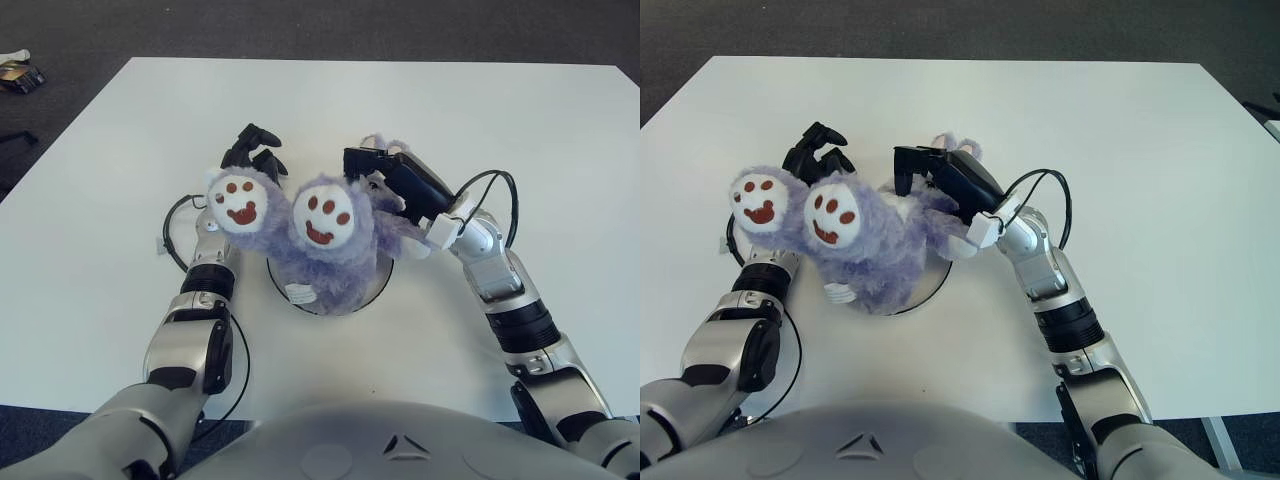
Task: Put the doll into the plate.
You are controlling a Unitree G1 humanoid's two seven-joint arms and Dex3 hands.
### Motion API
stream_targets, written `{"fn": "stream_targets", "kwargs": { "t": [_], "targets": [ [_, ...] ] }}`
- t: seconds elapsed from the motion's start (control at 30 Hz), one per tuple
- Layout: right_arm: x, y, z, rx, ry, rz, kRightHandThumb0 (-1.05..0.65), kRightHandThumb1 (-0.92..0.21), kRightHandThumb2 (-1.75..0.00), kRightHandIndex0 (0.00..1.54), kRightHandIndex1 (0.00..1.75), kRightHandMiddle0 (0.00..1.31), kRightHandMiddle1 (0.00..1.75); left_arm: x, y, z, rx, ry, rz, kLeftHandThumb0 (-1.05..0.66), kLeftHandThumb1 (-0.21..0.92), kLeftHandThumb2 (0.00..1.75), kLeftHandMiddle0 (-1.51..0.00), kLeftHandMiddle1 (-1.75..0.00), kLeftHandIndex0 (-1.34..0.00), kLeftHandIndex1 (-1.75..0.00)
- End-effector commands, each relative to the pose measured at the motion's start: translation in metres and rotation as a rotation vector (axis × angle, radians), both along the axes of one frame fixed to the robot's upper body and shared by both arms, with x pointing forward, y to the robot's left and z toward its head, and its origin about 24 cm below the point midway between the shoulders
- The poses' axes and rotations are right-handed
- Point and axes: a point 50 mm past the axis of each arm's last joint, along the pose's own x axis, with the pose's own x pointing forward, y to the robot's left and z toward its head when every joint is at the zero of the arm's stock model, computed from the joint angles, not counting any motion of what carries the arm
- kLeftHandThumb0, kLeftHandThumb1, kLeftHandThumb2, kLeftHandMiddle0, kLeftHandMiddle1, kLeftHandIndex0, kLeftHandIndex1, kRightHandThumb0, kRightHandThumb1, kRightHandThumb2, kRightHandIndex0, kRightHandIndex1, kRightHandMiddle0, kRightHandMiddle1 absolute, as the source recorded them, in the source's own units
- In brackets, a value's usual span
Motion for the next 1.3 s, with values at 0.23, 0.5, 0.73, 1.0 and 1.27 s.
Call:
{"fn": "stream_targets", "kwargs": {
  "t": [0.23,0.5,0.73,1.0,1.27],
  "targets": [
    [-0.0013,0.0015,-0.0003,-0.158,0.011,0.005,0.00,-0.52,-1.01,0.32,1.73,0.53,1.54,-0.0094,0.0006,-0.0249,-0.010,0.109,0.010,-0.01,0.32,1.32,-0.65,-1.71,-0.35,-1.75],
    [-0.0005,0.0007,-0.0019,-0.252,0.022,0.008,-0.26,-0.82,-0.55,0.05,1.47,0.38,1.58,-0.0097,0.0002,-0.0241,-0.023,0.102,0.014,-0.01,0.33,1.31,-0.66,-1.70,-0.33,-1.75],
    [0.0005,-0.0005,-0.0029,-0.312,0.048,0.020,0.02,-0.32,-1.22,0.00,1.06,0.14,1.38,-0.0105,-0.0004,-0.0237,-0.007,0.097,0.017,-0.01,0.35,1.29,-0.65,-1.70,-0.31,-1.75],
    [0.0013,-0.0015,-0.0027,-0.358,0.066,0.041,0.12,-0.22,-1.42,0.00,0.80,0.07,1.30,-0.0112,-0.0016,-0.0234,-0.005,0.099,0.017,-0.01,0.36,1.27,-0.64,-1.71,-0.30,-1.75],
    [0.0019,-0.0025,-0.0023,-0.362,0.053,0.046,0.12,-0.23,-1.43,0.00,0.71,0.04,1.27,-0.0109,-0.0019,-0.0237,0.000,0.101,0.017,-0.01,0.35,1.28,-0.65,-1.70,-0.31,-1.75]
  ]
}}
